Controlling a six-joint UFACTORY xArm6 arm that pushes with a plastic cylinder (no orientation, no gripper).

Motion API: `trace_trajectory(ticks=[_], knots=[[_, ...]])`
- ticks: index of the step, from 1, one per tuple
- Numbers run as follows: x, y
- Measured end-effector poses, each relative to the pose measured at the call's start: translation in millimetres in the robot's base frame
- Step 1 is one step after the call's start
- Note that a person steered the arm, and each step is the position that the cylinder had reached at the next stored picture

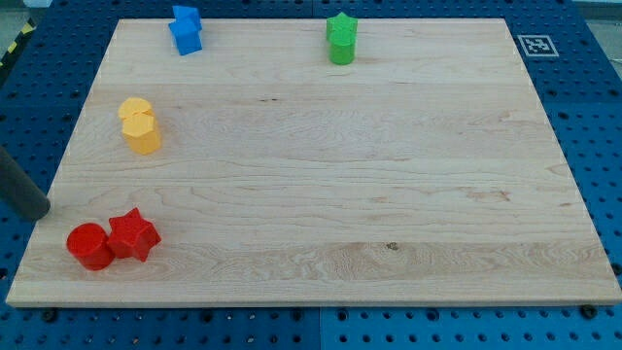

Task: Nudge the red circle right a bit

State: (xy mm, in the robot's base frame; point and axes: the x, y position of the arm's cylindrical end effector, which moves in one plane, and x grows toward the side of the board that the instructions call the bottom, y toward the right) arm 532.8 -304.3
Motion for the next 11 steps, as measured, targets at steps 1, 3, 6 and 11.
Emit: trace_trajectory(ticks=[1, 3, 6, 11], knots=[[11, 0], [36, 0], [53, 3], [64, 52]])
